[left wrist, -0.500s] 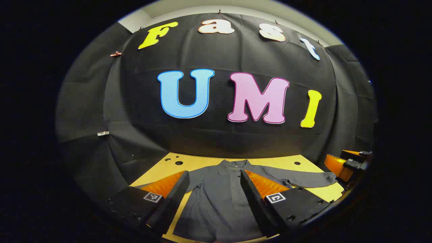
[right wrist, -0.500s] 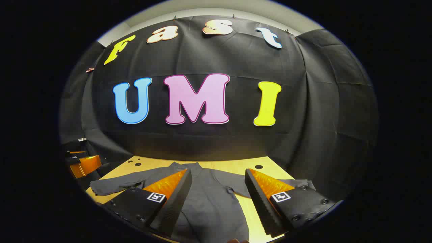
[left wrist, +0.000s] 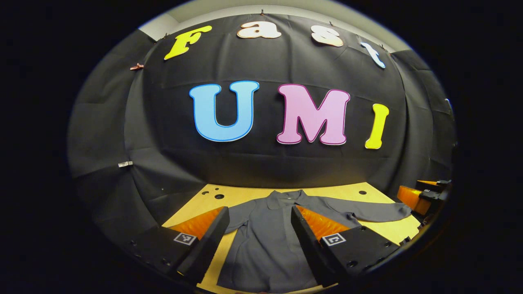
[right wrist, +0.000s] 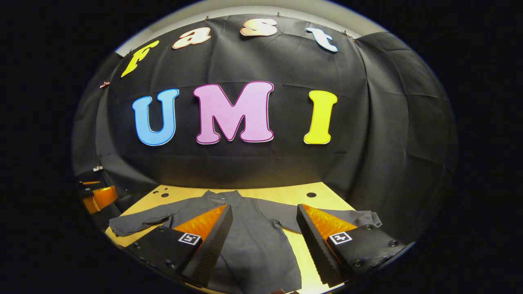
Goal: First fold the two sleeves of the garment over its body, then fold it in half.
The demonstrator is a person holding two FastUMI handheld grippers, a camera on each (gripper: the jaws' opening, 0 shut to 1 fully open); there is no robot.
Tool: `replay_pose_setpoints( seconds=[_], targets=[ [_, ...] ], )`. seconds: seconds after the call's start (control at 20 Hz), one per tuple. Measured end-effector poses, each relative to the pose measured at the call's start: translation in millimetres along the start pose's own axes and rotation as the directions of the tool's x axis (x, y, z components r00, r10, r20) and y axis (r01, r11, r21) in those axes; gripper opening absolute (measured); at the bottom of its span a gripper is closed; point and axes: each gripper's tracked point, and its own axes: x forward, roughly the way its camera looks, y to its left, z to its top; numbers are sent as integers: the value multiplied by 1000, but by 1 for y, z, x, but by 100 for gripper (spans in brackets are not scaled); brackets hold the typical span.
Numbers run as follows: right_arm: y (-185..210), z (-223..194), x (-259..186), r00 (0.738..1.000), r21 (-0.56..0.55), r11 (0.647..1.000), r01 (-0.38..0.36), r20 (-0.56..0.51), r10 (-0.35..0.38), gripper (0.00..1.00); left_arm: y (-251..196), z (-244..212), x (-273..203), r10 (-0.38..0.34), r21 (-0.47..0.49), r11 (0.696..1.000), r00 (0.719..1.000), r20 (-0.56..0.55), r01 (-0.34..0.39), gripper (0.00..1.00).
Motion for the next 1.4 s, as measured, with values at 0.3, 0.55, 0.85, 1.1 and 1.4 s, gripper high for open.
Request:
replay_pose_setpoints(
  seconds=[0.3, 0.55, 0.85, 1.1, 1.4],
  targets=[
    [14, 17, 32, 999, -6, 1000, -30, 29, 30, 97, 5, 6, 15, 25, -4, 1000, 1000, 9, -25, 96],
    [1, 6, 59, 999, -32, 998, -45, 6, 45, 97, -1, 2, 34, 57, 0, 998, 998, 7, -57, 96],
    [-37, -29, 103, 998, -40, 999, -2, -60, 0, 98, -24, -34, 52, 71, -22, 997, 995, -67, -72, 96],
    [-88, -45, 123, 989, -4, 997, 80, -121, -80, 98, -32, -34, 55, 65, 15, 998, 995, -79, -65, 96],
    [-160, -66, 145, 961, 28, 982, 185, -214, -175, 98, -20, -17, 67, 108, 9, 994, 992, -71, -108, 96]
  ],
)
